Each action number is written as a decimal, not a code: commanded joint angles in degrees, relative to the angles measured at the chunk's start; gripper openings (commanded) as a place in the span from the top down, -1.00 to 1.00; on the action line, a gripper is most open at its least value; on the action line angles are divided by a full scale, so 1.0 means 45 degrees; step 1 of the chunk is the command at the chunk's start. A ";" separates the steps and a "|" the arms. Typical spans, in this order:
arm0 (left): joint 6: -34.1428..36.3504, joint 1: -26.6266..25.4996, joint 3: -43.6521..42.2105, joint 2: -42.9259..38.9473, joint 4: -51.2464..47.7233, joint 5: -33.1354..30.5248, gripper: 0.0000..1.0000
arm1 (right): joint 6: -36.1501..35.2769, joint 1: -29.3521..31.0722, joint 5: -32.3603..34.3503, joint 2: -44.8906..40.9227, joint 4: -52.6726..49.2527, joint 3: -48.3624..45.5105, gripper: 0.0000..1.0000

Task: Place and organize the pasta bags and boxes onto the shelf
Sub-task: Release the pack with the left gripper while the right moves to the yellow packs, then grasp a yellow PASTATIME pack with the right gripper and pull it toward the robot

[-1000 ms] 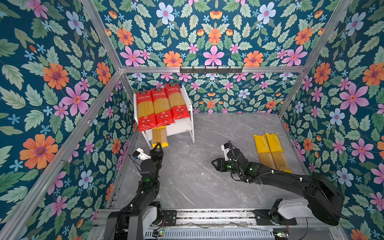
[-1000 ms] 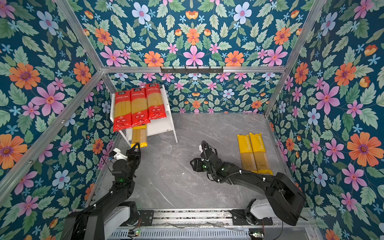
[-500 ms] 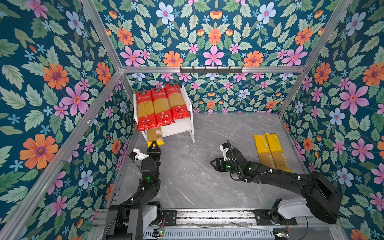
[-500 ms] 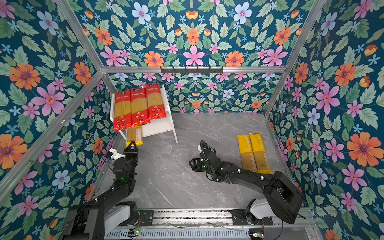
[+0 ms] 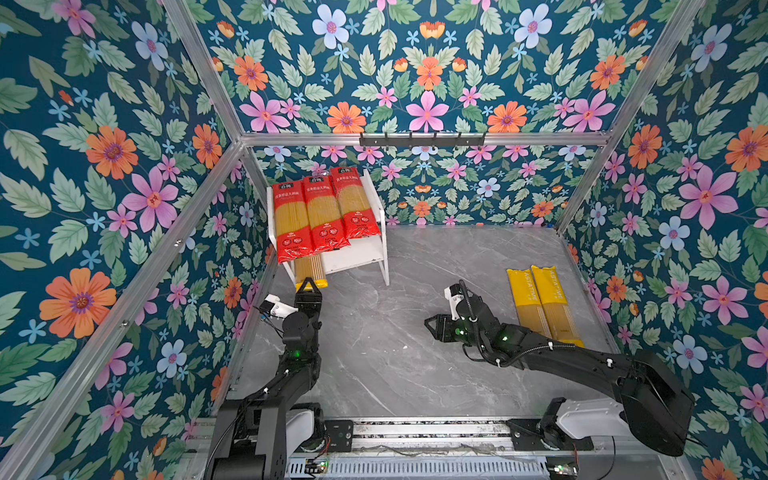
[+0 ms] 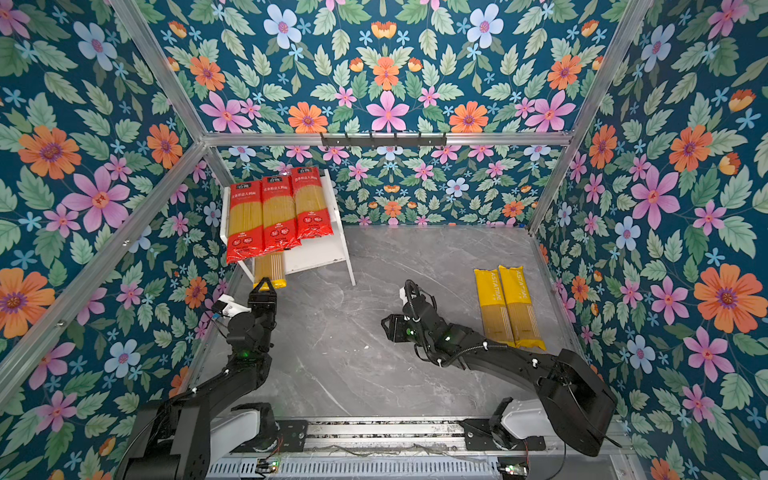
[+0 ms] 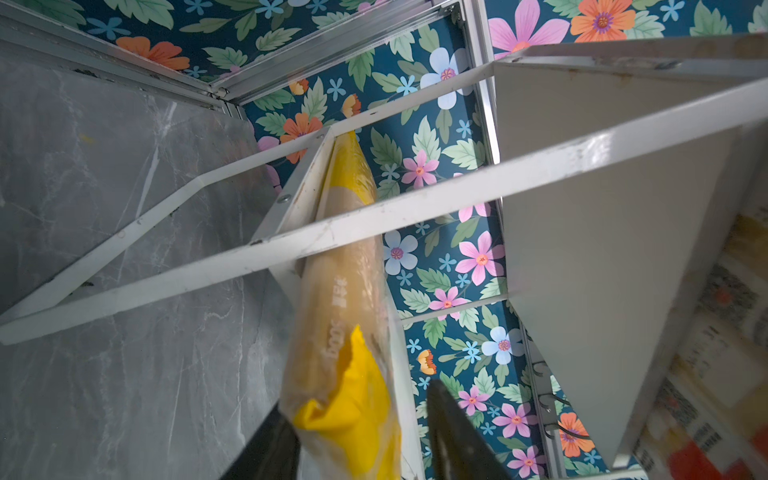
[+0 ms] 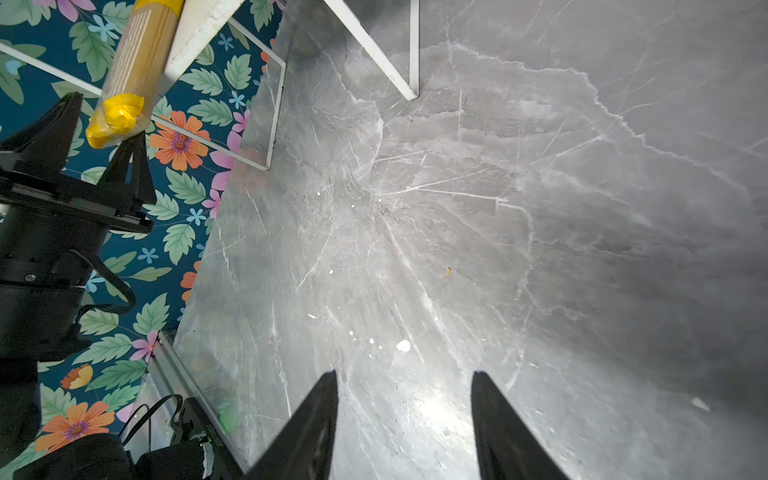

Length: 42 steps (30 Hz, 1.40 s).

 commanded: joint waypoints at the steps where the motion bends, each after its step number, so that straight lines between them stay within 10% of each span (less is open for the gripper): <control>1: 0.0433 0.0003 -0.0086 -0.0943 -0.0734 0.0969 -0.17 | -0.0599 -0.0363 -0.0270 -0.0334 -0.0849 -0.0030 -0.08; 8: 0.2258 -0.1133 -0.0507 -0.4750 -0.5630 0.1500 -0.45 | -0.1295 -0.3618 -0.1576 -0.1091 -0.3606 -0.0352 -0.17; 13: 0.3320 -0.4463 -0.0929 -0.6248 -0.7411 -0.0669 -0.54 | -0.1596 -0.6728 0.0648 -0.1429 -0.5820 -0.0317 -0.45; 24: 0.4415 -1.1372 -0.0090 -0.1726 -0.4303 -0.4707 -0.54 | -0.0950 -1.0901 0.1732 0.0821 -0.5573 0.0225 -0.54; 32: 0.4324 -1.2995 0.1518 0.3084 -0.1193 -0.4253 -0.53 | -0.0340 -1.0203 -0.0528 0.1143 -0.5800 -0.0439 -0.37; 42: 0.4165 -1.3123 0.2564 0.4605 -0.0590 -0.4108 -0.48 | 0.1977 -0.5517 -0.0556 -0.0640 -0.6768 -0.2086 -0.27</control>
